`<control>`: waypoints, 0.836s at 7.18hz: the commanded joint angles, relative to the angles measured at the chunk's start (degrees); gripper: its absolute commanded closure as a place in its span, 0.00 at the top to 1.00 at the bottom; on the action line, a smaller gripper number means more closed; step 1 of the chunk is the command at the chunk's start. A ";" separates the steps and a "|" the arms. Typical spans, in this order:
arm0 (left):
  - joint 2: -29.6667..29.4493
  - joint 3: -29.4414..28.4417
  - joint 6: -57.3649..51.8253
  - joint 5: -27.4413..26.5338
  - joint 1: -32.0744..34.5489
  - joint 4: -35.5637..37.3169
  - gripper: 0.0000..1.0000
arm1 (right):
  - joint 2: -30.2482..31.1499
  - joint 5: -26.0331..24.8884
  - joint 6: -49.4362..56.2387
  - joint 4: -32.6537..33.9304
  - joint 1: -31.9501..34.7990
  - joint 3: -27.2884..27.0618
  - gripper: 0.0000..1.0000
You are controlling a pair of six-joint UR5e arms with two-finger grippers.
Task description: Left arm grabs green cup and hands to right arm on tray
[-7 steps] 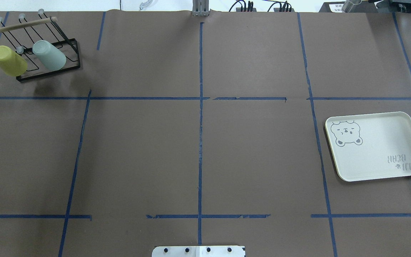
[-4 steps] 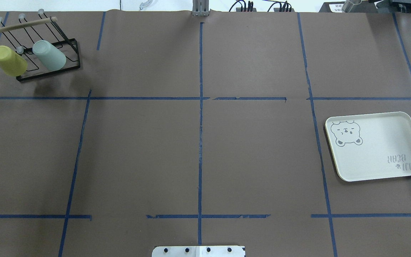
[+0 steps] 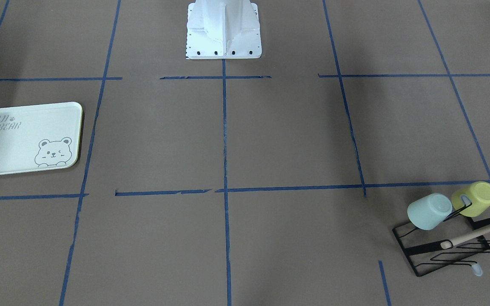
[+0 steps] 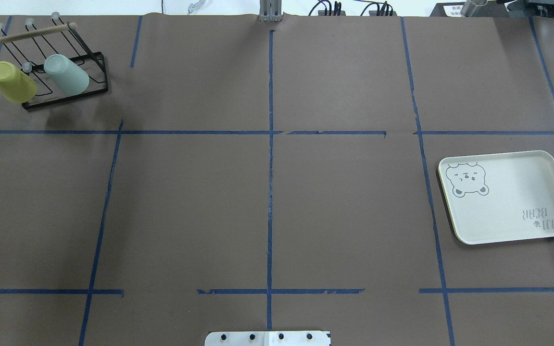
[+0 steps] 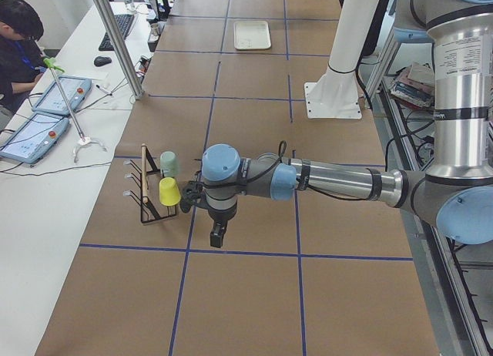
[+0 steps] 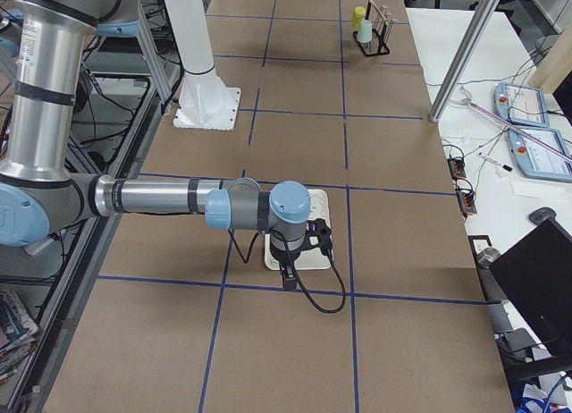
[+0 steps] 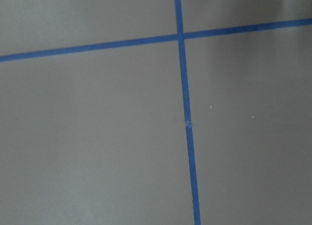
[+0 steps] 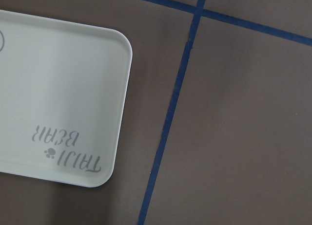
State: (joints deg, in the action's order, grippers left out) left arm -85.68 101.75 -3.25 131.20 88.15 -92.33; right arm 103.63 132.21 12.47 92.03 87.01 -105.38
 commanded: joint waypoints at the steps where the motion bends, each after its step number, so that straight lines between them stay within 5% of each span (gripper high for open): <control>1: -8.08 -3.65 5.92 1.94 -0.17 -3.57 1.00 | -0.09 -0.02 0.01 0.00 0.00 0.00 1.00; 2: -8.80 -2.71 17.90 2.22 -1.12 -6.08 1.00 | 0.00 -0.02 0.01 0.00 0.00 -0.09 1.00; 4: -8.37 -3.04 23.59 1.78 -5.76 -19.32 1.00 | 0.00 0.07 0.01 0.00 0.00 0.00 1.00; 6: -9.85 -2.09 37.31 -2.31 -10.43 -19.91 1.00 | 0.00 0.07 0.01 0.00 0.00 0.00 1.00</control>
State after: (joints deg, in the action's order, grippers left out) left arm -94.60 99.10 26.83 131.89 80.65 -110.95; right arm 103.59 132.26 12.48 92.02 87.00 -105.39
